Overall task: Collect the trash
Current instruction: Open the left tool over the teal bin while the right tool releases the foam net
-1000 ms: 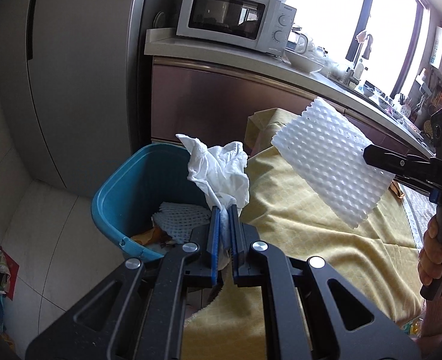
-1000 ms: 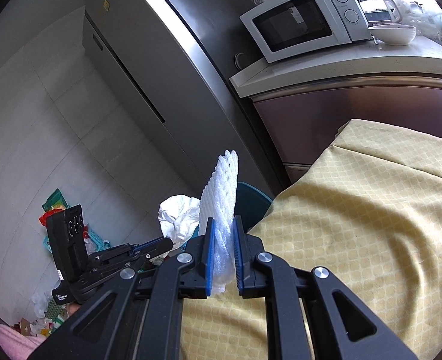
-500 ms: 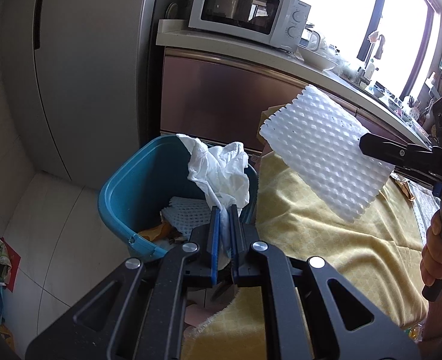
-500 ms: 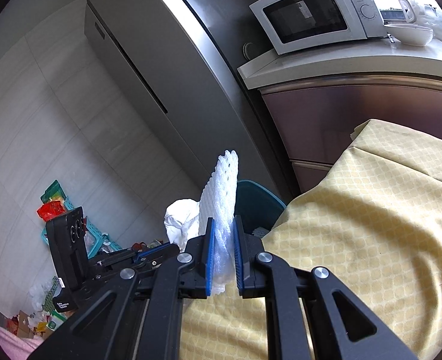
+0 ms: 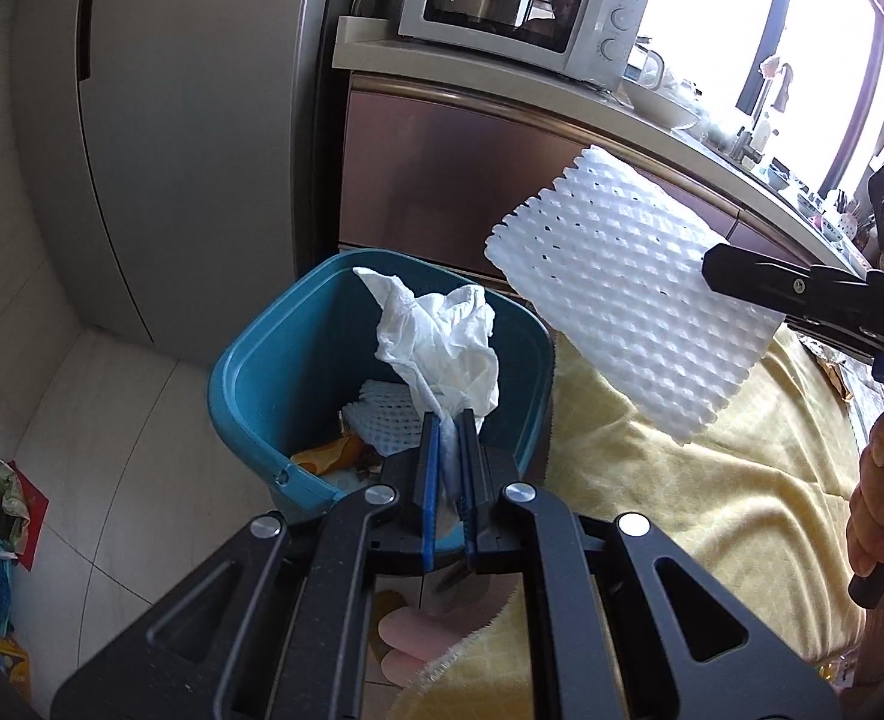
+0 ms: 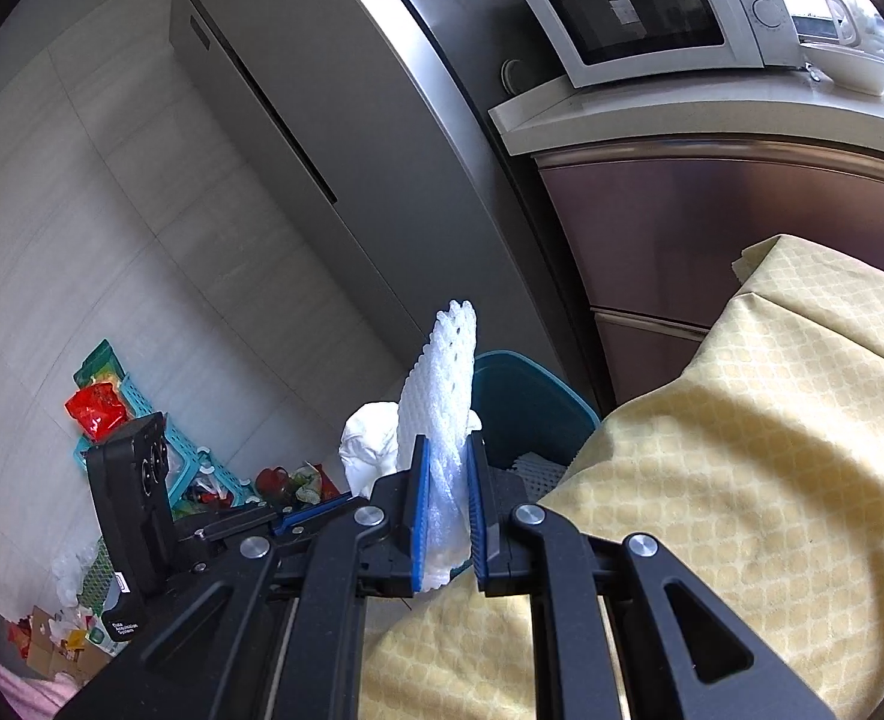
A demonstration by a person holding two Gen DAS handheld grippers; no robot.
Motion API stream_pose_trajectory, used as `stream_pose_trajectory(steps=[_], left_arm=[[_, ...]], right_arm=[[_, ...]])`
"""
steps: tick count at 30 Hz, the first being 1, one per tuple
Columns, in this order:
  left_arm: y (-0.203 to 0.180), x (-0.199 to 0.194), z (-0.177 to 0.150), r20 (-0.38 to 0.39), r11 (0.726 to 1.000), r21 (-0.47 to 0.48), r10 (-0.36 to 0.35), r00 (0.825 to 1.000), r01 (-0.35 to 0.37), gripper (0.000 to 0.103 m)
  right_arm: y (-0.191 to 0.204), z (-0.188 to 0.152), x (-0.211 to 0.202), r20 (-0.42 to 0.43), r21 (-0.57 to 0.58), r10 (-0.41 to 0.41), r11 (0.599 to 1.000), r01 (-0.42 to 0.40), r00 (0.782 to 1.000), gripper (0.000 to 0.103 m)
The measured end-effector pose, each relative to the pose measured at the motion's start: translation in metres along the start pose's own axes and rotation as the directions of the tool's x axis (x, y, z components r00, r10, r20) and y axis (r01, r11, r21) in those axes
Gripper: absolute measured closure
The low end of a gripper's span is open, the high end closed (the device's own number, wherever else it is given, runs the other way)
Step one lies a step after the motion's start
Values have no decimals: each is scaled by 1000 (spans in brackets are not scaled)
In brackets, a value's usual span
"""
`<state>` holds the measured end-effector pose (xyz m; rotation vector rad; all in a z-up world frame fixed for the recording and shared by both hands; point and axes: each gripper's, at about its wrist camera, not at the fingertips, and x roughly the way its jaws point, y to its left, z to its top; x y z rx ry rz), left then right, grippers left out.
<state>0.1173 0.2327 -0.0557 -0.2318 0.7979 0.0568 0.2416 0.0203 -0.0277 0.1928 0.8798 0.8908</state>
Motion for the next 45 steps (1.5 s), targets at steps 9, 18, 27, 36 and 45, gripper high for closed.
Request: stream_pose_trajectory(steps=[9,18,27,36,45], left_arm=[[2,9,3,-13,1000,-9,15,1000,-15,96],[4,19,2,-32,999,-15,33,999,-34,96],[3,32,3,-59,998,-24,56,997,-57,96],[1,46,6,-91,998,-33,59,994,-62,94],[8,59,5,-107,997,-71,31,994,-39,88]], right_arm=[[0,0,18,-18,1,-20,1000,20,1000,92],[2,1,30,-34,6,-47,999,47,998,92],[9,1,48,-52,-2,-87,996,87,995,92],[11,2,61,-71,2,-113,994,113,991,91],[14,4,74,-89,5,-132,991,133,987,84]])
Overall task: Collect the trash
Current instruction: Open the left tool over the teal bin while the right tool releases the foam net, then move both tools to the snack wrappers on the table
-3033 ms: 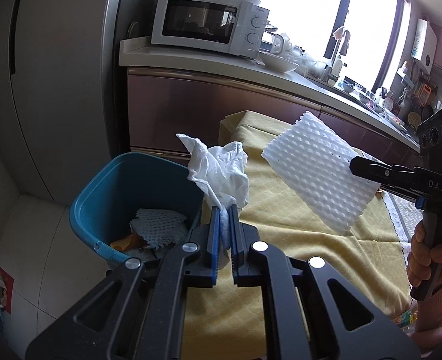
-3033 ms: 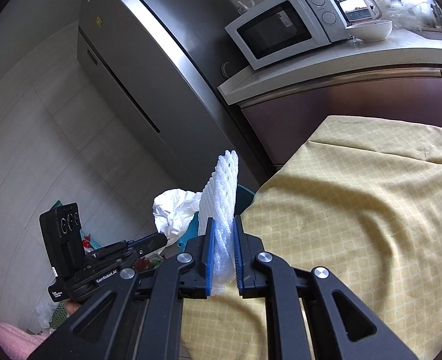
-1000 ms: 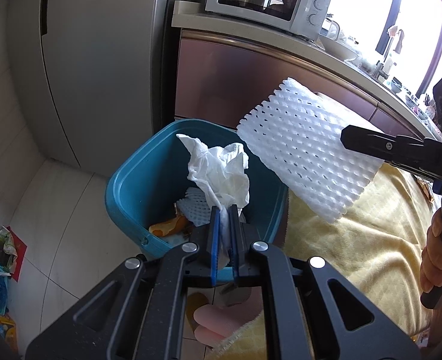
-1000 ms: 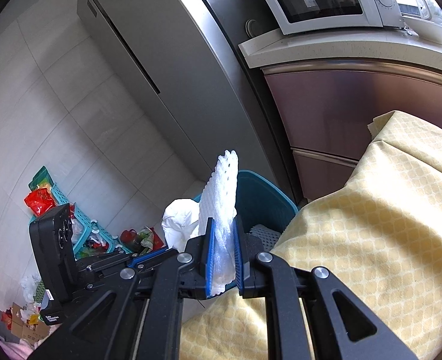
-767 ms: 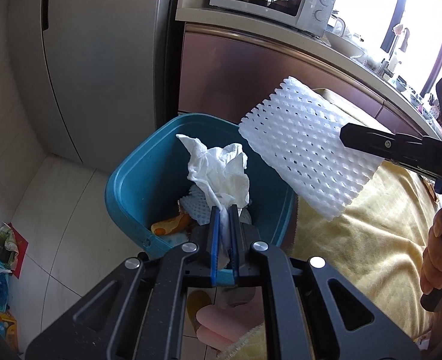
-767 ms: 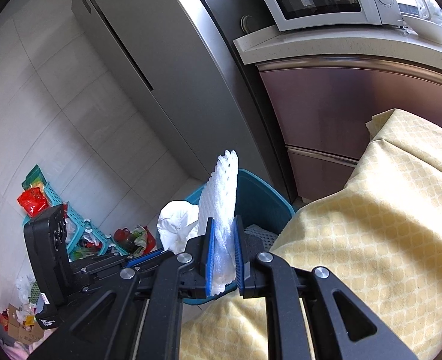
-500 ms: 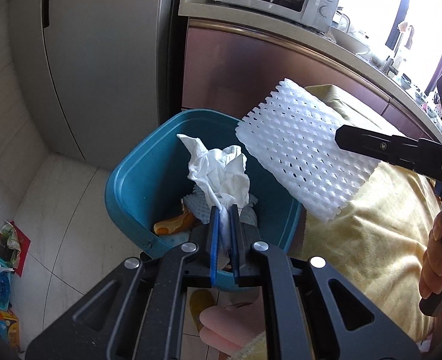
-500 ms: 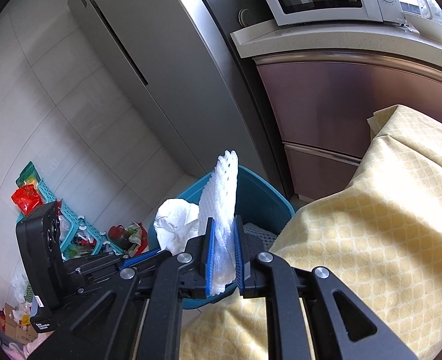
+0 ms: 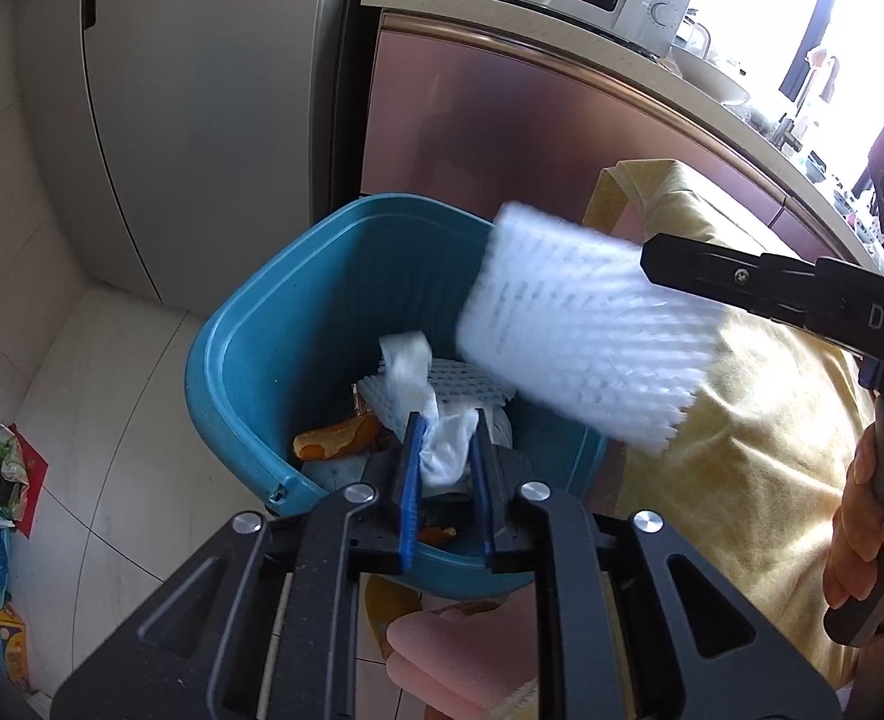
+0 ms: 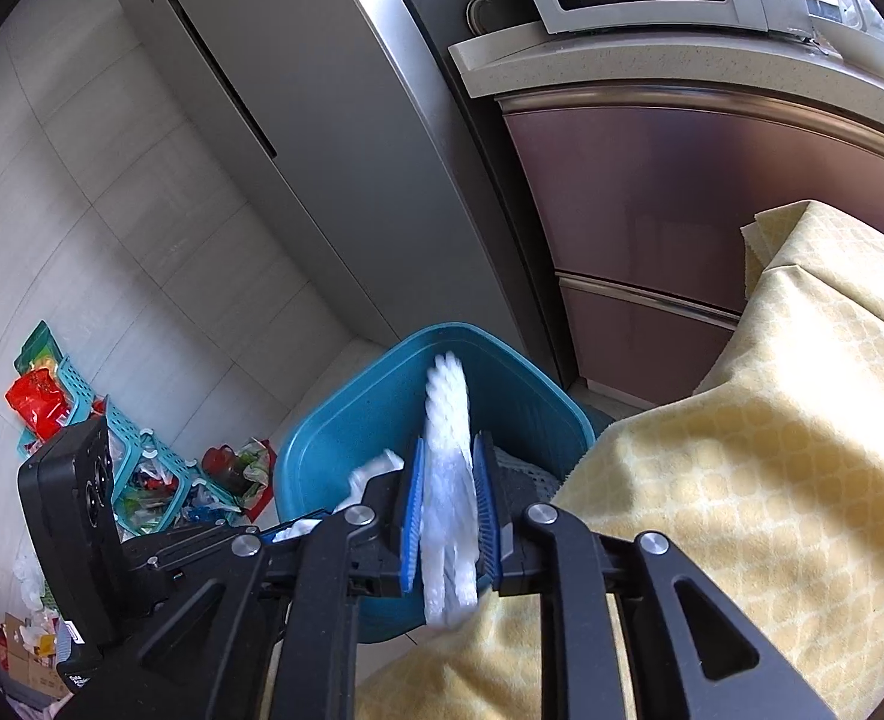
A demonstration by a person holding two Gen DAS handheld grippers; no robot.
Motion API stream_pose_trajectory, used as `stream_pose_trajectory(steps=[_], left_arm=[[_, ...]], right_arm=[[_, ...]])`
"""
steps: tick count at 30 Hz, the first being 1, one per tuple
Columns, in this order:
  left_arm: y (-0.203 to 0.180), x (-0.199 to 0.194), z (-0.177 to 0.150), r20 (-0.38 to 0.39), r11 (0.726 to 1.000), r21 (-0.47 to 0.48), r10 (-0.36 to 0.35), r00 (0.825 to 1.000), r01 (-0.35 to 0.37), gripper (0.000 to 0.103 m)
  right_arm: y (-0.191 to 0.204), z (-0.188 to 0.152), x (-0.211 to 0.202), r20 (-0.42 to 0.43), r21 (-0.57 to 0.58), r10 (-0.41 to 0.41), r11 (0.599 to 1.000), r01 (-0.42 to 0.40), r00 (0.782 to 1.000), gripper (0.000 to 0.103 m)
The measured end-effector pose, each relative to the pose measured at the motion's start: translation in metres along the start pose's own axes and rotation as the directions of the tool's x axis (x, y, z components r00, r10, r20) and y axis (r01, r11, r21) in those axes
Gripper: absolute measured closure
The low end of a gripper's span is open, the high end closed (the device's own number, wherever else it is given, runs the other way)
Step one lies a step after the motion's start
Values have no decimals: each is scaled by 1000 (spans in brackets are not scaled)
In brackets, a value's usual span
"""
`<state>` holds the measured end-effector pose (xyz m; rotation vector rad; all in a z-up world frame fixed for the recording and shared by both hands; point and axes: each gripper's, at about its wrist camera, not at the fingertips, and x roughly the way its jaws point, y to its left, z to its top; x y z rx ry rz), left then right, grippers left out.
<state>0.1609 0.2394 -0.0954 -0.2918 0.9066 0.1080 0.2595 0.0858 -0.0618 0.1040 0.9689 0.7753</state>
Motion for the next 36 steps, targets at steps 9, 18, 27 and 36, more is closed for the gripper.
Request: stream_pose_trajectory(steps=[9,18,27,36], left_arm=[[0,-10,-6,42,1000,-10,-28,999,28,80],[-17,-40,-12,106,998,23,-63,992,60,72],[-53,-73,-22,144,986,128,-121,982,103,63],[-111,-95,-33,165,954,251,-209,964,164,48]], right_arm=[[-8,-2,-7,1,10,18,1000,-18,1000,82],[-18,-8,-37,42,6,42,999,-43,998,78],[-33,-21,-92,115,-5,49,999,-48,992,70],[-60,-47,-160,209,9,-5,1000,3,978,56]])
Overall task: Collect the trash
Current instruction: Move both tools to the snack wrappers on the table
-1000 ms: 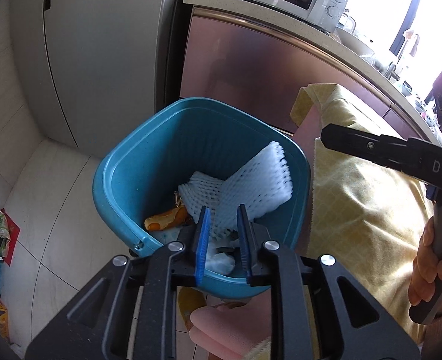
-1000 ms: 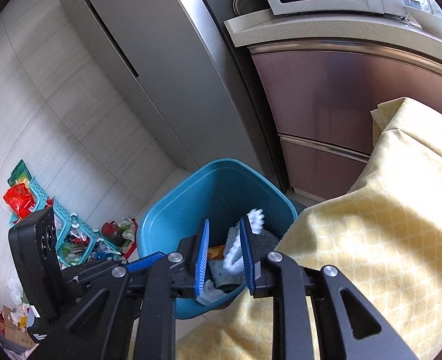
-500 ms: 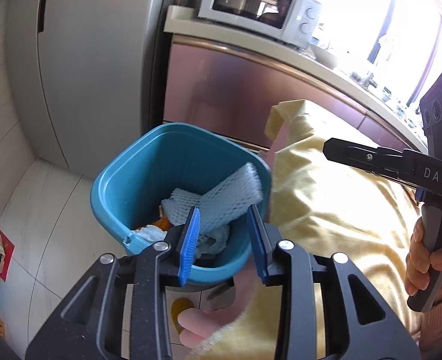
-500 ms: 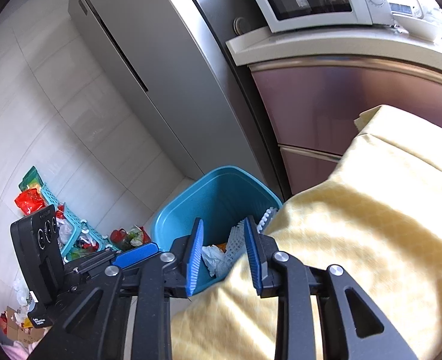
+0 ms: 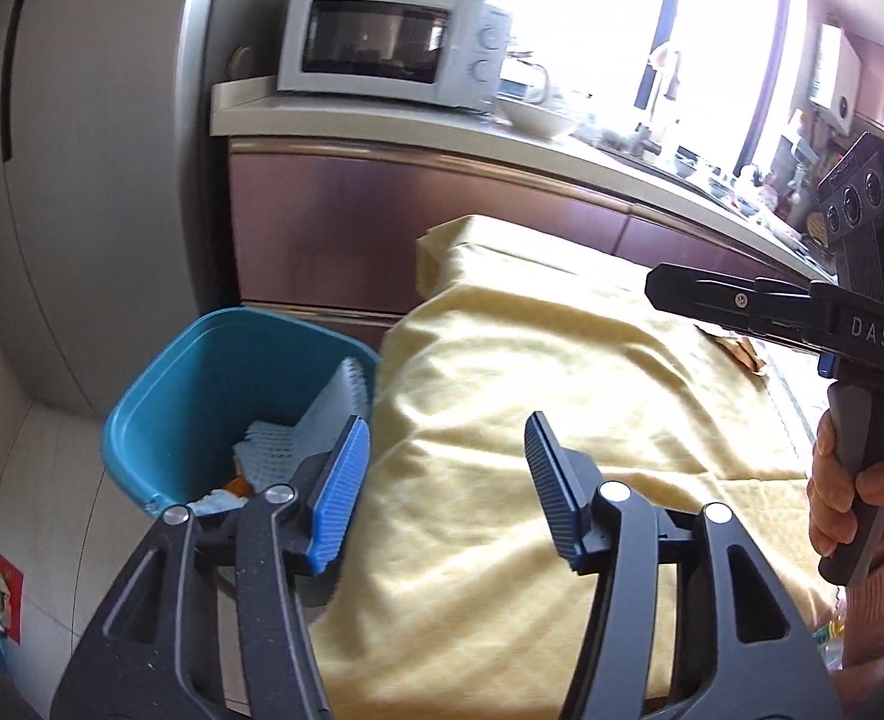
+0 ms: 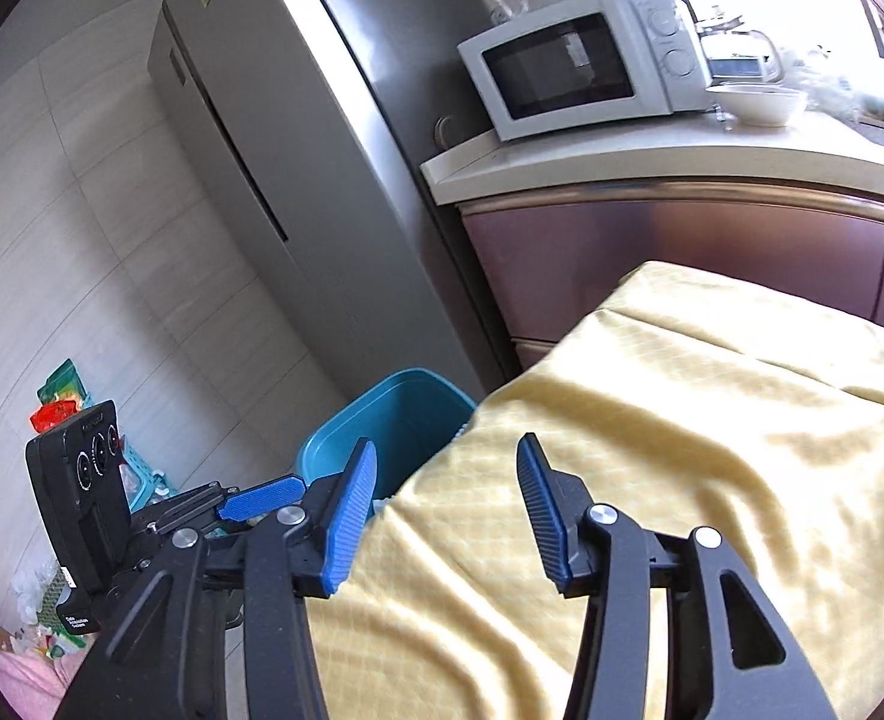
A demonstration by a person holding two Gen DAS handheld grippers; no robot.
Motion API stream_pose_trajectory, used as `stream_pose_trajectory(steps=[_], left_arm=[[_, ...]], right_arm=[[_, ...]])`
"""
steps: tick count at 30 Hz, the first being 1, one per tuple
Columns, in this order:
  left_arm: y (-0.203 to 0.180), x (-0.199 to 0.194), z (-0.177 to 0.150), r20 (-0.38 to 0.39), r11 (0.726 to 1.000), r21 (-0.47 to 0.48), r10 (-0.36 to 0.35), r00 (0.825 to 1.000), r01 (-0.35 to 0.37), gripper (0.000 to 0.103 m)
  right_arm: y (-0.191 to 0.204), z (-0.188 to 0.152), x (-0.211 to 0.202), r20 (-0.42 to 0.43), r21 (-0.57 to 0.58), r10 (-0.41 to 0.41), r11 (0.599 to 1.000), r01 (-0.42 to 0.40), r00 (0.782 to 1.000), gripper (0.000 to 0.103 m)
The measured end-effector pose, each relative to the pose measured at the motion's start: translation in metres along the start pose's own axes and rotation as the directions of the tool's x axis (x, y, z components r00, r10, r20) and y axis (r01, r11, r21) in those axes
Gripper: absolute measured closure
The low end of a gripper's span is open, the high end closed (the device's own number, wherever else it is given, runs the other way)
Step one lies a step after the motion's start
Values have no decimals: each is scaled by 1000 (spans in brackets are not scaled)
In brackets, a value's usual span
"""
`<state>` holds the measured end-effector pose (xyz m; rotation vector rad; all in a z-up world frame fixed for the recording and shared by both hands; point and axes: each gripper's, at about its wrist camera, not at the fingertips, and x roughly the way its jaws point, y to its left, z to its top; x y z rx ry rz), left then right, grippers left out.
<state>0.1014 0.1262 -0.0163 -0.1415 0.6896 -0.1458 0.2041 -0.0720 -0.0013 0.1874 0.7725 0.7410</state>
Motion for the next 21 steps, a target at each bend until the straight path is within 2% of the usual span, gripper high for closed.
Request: stream_pose_trajectory(steps=[4,10,16,21], left_arm=[[-33,2,4,3,997,53,-50,999,50,43],[-90,14,8,-13,980,142,-138,990,139,40],[-145,44,15,-71,950,201,-229,971,239,40],[-191,77,20,-133,920,246,-281,950,307,40]], right_arm=[[-19,-8,-32,42,18,-47,999,46,998,52],[-56,-27,-81,78,79,-159,985,153,984,51],[-112,-41,-125,108,186,-284,947,261,953,51],[-150,-46,-146,123,255,-354,914,315,927,51]])
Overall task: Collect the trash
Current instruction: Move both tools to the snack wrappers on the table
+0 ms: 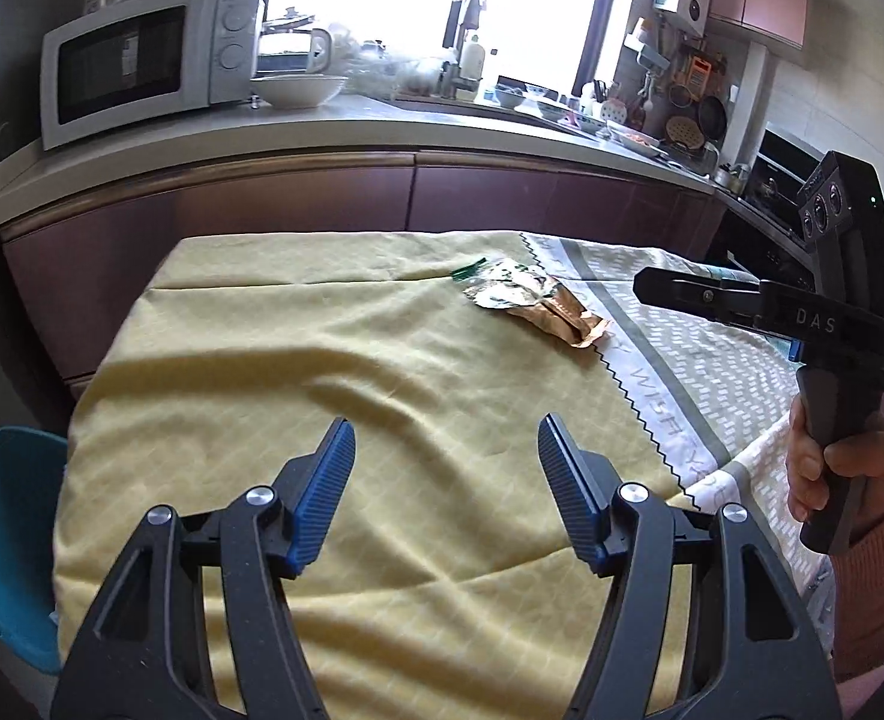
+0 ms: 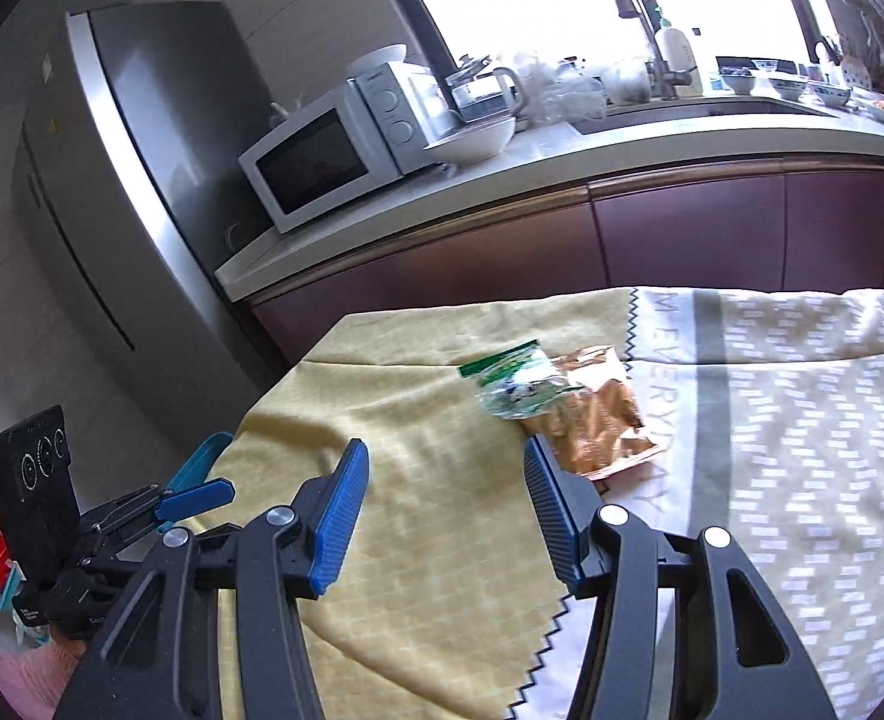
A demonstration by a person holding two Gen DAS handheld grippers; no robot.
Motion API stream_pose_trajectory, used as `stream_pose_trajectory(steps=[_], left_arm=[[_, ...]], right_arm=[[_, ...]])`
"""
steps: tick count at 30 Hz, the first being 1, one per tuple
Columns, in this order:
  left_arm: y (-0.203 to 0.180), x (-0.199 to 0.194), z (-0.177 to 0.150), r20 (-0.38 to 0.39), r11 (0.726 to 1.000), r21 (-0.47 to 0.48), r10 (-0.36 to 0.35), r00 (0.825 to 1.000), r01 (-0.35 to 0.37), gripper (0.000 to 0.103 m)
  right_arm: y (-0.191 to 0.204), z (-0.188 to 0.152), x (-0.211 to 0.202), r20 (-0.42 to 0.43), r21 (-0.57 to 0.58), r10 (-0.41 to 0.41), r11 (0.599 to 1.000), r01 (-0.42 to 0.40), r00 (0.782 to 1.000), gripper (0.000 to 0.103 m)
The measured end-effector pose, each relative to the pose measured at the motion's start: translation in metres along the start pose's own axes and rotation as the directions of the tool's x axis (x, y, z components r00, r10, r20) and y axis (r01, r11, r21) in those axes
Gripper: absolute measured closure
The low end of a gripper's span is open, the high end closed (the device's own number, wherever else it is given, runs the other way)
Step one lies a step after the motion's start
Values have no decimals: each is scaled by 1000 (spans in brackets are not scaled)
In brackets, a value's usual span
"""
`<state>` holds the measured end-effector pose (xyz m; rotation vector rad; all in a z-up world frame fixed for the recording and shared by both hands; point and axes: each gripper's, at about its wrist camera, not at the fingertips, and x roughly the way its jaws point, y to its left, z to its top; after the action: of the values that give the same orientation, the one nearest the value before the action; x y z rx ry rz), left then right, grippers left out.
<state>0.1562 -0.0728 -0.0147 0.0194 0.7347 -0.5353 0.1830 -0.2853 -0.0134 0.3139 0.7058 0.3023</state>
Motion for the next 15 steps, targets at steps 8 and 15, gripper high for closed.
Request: stream_pose_trajectory(steps=[8,15], left_arm=[[-36,59,38,-40,999,43,-30,999,32,41],[-42,104,71,-84,994,-12,-105,991,104,45]], right_arm=[[-48,10,17,-33,40,-78,996,79,996,51],[-66,14,40,-85,35,-102,994,105,991,51]])
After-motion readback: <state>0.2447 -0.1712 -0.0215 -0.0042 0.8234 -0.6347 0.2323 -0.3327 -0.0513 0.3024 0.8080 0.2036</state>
